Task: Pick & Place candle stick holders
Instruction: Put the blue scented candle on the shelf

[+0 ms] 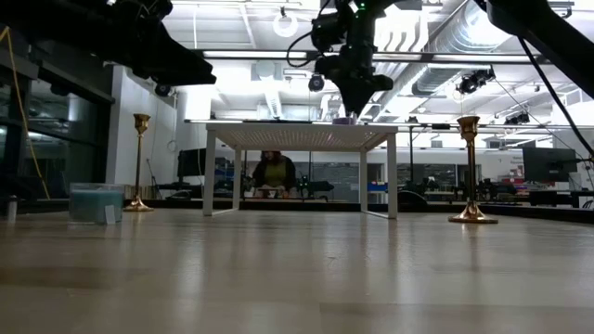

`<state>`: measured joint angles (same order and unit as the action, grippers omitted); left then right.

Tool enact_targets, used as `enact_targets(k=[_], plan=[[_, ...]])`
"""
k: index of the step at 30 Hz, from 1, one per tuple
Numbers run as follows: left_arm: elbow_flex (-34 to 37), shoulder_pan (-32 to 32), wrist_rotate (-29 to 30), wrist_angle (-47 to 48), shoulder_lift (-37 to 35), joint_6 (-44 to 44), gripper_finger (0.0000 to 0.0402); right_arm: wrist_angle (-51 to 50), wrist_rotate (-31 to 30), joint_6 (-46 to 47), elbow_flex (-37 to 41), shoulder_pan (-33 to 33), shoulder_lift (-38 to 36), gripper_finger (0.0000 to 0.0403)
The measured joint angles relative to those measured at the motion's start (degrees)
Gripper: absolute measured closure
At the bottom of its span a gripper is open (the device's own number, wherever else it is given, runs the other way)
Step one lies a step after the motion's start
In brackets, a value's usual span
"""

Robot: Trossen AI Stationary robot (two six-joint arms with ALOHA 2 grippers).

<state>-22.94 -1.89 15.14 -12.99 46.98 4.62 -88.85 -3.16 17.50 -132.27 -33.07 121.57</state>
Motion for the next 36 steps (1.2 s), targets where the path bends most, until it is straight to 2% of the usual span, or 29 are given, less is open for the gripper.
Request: enact_targets(k=[6,13,16,20,29,32,36], plan=[[0.0,0.0,0.0,0.1,0.0,0.0,0.0112,0.1,-0.1,-0.3,0.0,0.0,-2.4,0.0293],[0.0,0.0,0.2,1.9,0.0,0.0,0.0112,-1.2,-1.3,-3.7,0.0,0.7,-8.1,0.0302],[0.0,0.0,1.0,3.2,0.0,-0.5,0.0112,-1.2,-4.9,-5.4,0.0,2.2,-11.5,0.0309],[0.0,0.0,3.5,3.7,0.0,-2.0,0.0112,-1.2,-12.7,-7.2,0.0,5.7,-15.9,0.0318],[0.0,0.0,5.9,5.2,0.0,-5.9,0.0112,-1.0,-24.7,-9.4,0.6,17.6,-21.7,0.0331],[0.0,0.0,6.2,6.5,0.0,-6.6,0.0112,0.3,-26.6,-10.0,7.2,20.3,-24.5,0.0332],[0.0,0.0,6.2,8.1,0.0,-6.6,0.0112,10.2,-26.3,-9.2,25.4,22.2,-31.6,0.0332]])
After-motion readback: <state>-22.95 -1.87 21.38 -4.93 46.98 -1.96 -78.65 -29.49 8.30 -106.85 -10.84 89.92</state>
